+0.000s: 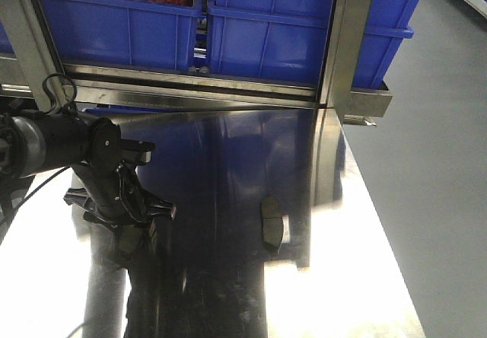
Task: Move and align brake pads A on conveyor
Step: 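Lower the open left gripper around the brake pad and close it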
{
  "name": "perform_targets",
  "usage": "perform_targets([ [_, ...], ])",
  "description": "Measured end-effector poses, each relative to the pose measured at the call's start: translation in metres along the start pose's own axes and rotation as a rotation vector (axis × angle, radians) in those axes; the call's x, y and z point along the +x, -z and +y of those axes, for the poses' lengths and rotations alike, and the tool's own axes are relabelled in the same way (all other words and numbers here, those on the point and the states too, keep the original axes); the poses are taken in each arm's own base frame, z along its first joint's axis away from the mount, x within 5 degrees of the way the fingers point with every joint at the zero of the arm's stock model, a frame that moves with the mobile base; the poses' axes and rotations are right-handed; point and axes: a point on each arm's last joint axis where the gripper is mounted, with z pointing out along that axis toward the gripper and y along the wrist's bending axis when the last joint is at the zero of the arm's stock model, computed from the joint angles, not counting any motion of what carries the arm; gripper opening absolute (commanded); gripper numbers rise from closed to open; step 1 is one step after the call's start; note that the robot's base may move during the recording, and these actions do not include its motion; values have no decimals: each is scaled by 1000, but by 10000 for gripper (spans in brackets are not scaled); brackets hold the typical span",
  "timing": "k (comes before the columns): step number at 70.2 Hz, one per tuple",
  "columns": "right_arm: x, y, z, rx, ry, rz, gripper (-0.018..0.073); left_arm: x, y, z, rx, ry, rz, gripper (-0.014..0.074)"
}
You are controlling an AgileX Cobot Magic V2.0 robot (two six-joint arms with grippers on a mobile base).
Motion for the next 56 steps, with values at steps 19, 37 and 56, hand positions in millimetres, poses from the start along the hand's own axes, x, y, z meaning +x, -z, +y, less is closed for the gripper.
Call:
perform_targets([
  [19,0,0,0,0,0,0,536,0,0,0,1,1,0,58],
  [37,0,0,0,0,0,0,536,0,0,0,1,0,0,-8],
  [56,0,0,0,0,0,0,536,0,18,0,8,-3,-47,-8],
])
